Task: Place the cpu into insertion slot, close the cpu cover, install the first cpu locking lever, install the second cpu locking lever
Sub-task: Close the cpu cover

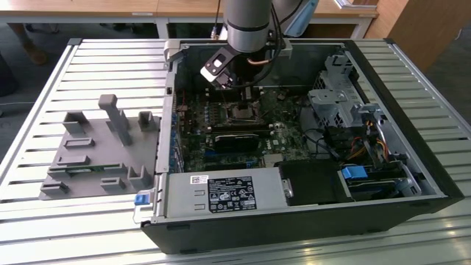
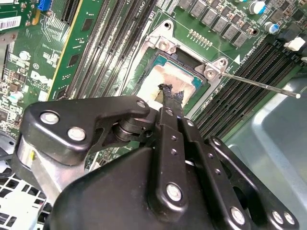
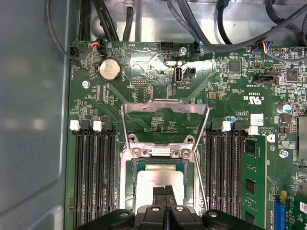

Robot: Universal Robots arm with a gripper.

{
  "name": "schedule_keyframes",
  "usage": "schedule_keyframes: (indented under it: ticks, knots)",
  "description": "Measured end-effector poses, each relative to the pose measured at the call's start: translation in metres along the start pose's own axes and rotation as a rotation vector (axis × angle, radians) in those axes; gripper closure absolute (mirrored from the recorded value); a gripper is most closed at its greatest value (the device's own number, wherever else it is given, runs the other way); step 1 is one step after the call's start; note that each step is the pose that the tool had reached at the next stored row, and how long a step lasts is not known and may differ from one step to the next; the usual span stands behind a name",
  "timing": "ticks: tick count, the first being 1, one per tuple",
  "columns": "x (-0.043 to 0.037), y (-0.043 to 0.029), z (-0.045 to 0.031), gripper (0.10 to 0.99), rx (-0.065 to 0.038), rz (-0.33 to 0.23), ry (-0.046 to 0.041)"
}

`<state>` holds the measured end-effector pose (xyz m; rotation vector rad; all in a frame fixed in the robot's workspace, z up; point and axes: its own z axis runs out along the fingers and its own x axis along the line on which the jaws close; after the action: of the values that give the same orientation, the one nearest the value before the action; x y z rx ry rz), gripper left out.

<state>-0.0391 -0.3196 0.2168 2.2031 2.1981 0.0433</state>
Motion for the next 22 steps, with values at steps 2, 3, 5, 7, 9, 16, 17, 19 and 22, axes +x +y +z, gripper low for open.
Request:
schedule_keyframes:
  ticks: [2, 3, 5, 7, 9, 16, 17, 19, 22]
  knots:
    - [0.0000, 0.0000, -0.0008, 0.980, 0.000, 0.000, 0.0000]
    - [0.0000, 0.0000, -0.0013, 0.980, 0.000, 0.000, 0.0001]
    - [0.0000, 0.0001, -0.0025, 0.980, 0.000, 0.000, 0.0001]
    - [0.0000, 0.0002, -0.0034, 0.980, 0.000, 0.000, 0.0002]
    - [0.0000, 0.0002, -0.0040, 0.980, 0.000, 0.000, 0.0003]
    - [0.0000, 0.0002, -0.0055, 0.980, 0.000, 0.000, 0.0002]
    - [0.0000, 0.0002, -0.0058, 0.980, 0.000, 0.000, 0.0000]
    - [-0.0001, 0.0002, -0.0067, 0.980, 0.000, 0.000, -0.0001]
    - [0.0000, 0.0003, -0.0079, 0.980, 0.000, 0.000, 0.0000]
